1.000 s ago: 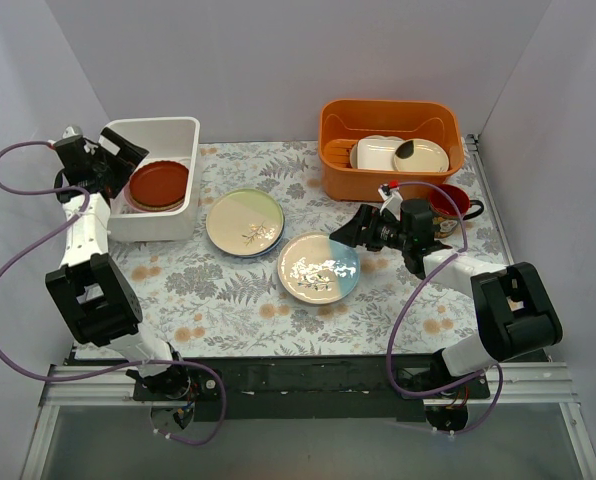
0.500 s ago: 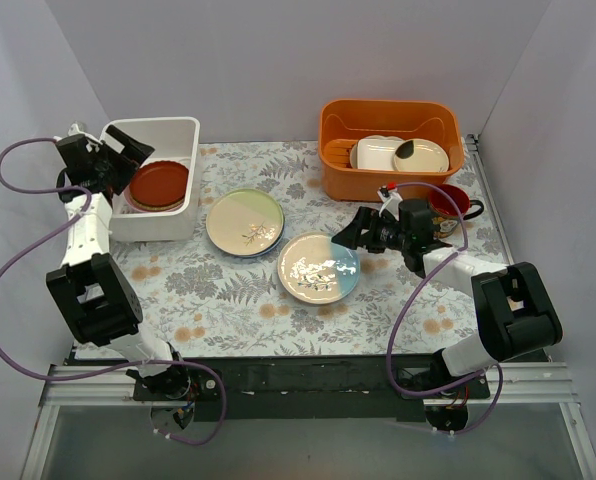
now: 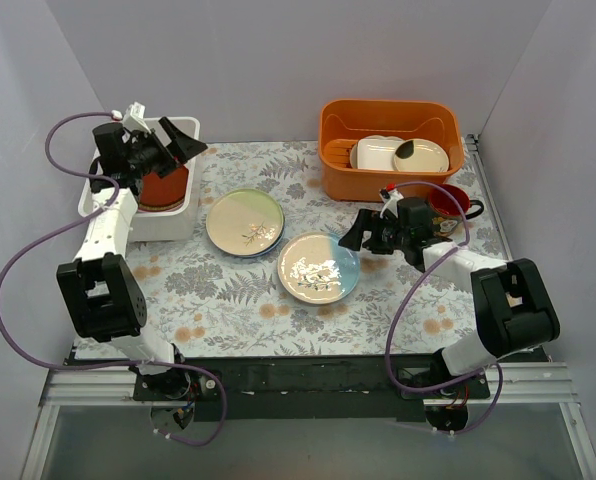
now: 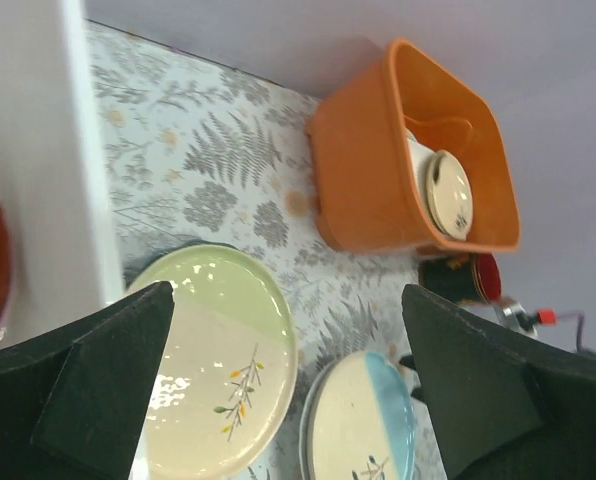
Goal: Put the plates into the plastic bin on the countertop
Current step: Pick up the plate at the center of the board.
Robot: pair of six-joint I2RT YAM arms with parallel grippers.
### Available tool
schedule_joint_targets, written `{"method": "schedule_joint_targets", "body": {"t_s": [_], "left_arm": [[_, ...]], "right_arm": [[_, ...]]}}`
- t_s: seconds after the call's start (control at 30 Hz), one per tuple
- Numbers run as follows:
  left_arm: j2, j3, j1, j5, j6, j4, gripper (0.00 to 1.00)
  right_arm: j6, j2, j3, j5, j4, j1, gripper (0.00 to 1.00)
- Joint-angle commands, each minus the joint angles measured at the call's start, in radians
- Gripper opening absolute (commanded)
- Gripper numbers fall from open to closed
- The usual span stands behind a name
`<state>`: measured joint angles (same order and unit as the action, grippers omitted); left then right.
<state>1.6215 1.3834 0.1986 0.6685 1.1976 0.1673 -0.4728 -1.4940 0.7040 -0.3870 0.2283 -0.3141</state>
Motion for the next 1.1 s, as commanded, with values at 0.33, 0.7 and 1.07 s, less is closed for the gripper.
{"method": "schedule_joint_targets", "body": {"t_s": [0.33, 0.7, 1.07], "left_arm": [[0.098, 0.124, -0.174, 0.312, -0.099, 0.042, 0.98], [0.169, 0.209, -0.297, 0.097, -0.233, 0.224, 0.98], [0.235, 0.255, -0.363, -0.036, -0.253, 0.317, 0.98]], "right_arm": [[0.023, -0.163, 0.052, -0.104, 0.025, 0.032, 0.81], [0.011, -0.196, 0.060, -0.162, 0.059, 0.032, 0.52], [0.013, -0.180, 0.060, -0.131, 0.036, 0.035, 0.01]]}}
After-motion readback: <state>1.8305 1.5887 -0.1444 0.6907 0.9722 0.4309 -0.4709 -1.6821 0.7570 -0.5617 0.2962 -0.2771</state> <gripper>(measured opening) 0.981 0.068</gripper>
